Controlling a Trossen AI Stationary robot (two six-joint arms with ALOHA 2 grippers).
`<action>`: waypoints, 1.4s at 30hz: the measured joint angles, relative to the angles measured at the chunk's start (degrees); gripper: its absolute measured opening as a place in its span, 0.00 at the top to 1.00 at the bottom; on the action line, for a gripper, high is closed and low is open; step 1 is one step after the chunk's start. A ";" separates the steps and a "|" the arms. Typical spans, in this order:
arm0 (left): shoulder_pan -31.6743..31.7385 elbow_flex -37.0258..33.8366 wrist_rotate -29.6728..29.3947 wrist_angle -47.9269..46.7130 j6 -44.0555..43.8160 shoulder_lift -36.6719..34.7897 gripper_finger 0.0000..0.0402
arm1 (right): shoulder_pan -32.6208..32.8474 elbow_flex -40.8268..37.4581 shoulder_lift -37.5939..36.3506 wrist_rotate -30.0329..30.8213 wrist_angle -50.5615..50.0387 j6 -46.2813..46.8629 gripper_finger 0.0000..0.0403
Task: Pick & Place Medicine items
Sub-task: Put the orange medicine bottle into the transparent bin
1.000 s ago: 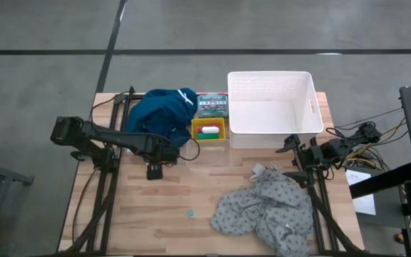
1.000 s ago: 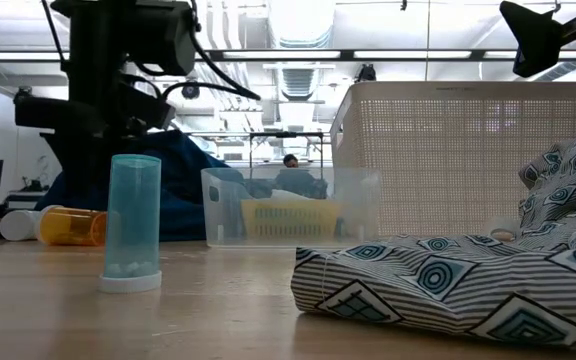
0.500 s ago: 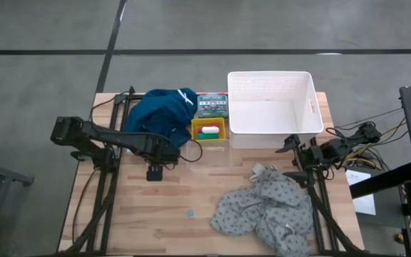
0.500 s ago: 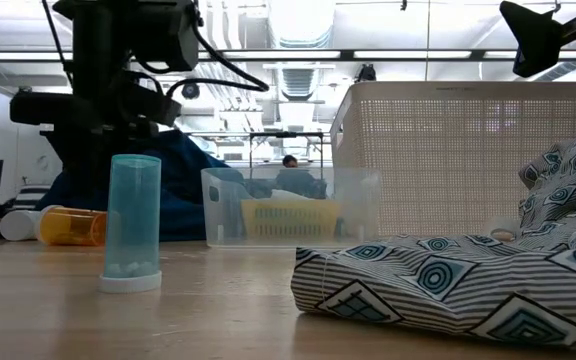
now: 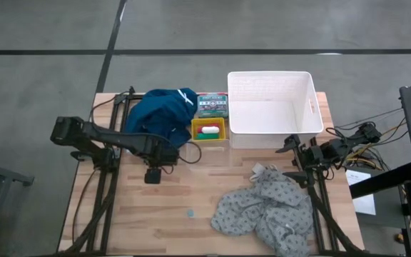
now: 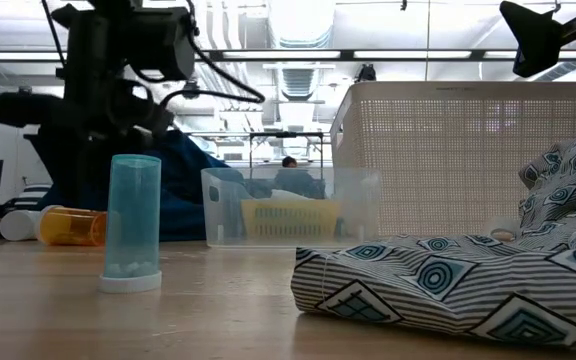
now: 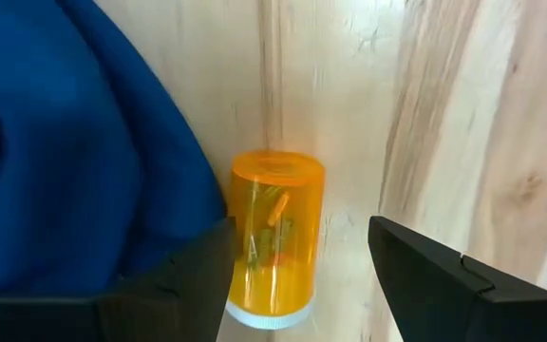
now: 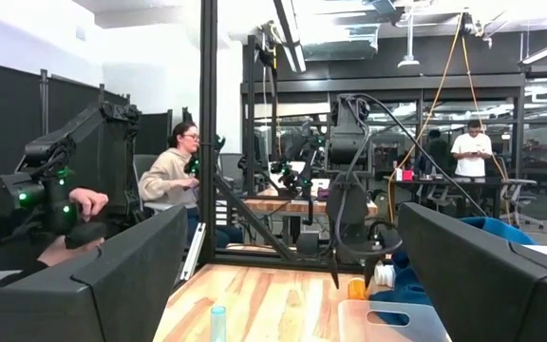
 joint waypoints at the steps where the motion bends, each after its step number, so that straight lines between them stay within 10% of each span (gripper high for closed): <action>1: 0.00 -0.58 -0.01 0.42 -0.02 0.00 0.39 | 0.01 0.00 0.00 0.00 -0.01 0.00 0.06; 42: 0.11 -7.63 -0.66 9.26 -0.37 0.00 0.52 | 0.01 0.00 -0.01 0.00 0.00 0.00 0.06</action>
